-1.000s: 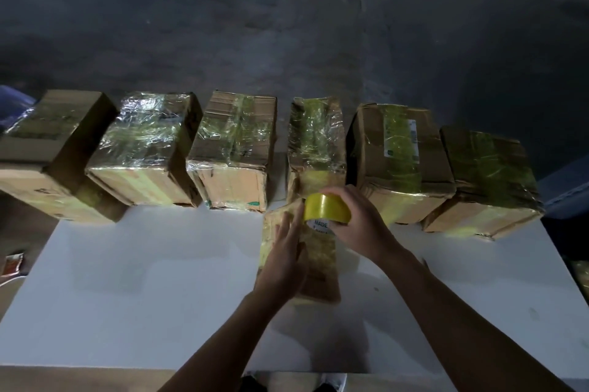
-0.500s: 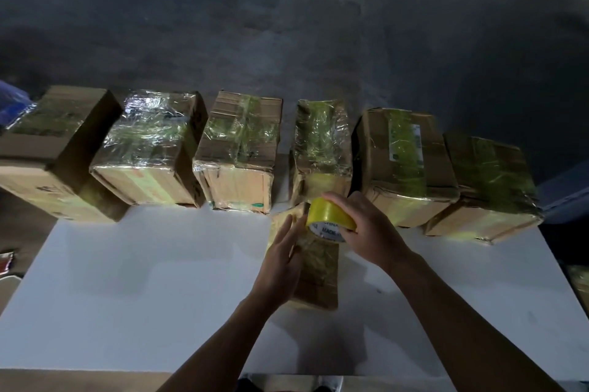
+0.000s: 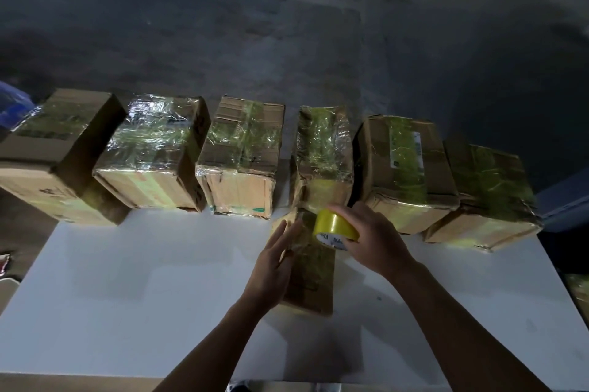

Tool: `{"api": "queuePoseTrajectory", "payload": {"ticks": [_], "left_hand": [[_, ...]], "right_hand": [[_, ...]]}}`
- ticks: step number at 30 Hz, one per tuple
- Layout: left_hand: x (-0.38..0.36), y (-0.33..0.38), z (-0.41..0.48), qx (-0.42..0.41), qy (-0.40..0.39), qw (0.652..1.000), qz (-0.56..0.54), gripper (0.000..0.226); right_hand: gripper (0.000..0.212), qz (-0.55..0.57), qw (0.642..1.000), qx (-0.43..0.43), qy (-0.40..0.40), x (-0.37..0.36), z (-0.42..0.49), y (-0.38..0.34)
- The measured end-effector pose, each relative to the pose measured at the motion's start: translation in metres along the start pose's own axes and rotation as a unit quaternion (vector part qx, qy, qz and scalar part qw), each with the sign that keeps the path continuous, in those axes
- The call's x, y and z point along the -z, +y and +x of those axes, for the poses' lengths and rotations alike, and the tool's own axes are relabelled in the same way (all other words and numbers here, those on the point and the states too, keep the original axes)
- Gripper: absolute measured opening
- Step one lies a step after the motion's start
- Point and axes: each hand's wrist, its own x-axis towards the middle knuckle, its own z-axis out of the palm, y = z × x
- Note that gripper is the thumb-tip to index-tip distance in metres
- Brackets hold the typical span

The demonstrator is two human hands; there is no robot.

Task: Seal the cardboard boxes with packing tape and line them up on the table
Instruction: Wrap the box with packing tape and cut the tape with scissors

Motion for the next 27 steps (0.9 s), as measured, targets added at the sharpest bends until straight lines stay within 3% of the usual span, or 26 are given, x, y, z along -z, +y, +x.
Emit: {"api": "queuePoseTrajectory", "payload": {"ticks": [2,5,7,14,22,27], "left_hand": [[0.008,0.005,0.003,-0.034,-0.031,0.992,0.119,0.068],[0.02,0.004,0.011,-0.126,-0.087,0.907,0.393,0.077],[0.024,0.001,0.013,-0.147,-0.075,0.868,0.468,0.074],[0.043,-0.012,0.009,-0.096,-0.056,0.836,0.538,0.064],[0.034,0.01,0.015,-0.081,-0.071,0.819,0.563,0.065],[0.019,0.005,0.016,-0.098,-0.099,0.851,0.506,0.064]], "right_hand": [[0.067,0.018,1.0,-0.007,-0.001,-0.001,0.003,-0.003],[0.065,0.116,0.992,-0.044,-0.006,-0.01,0.006,-0.009],[0.062,0.158,0.985,-0.065,0.013,-0.018,0.004,-0.013],[0.056,0.07,0.997,0.013,-0.033,-0.024,0.02,-0.032],[0.056,0.03,0.999,-0.013,-0.043,-0.017,0.025,-0.027],[0.064,0.094,0.992,-0.05,-0.061,-0.018,0.02,-0.023]]}}
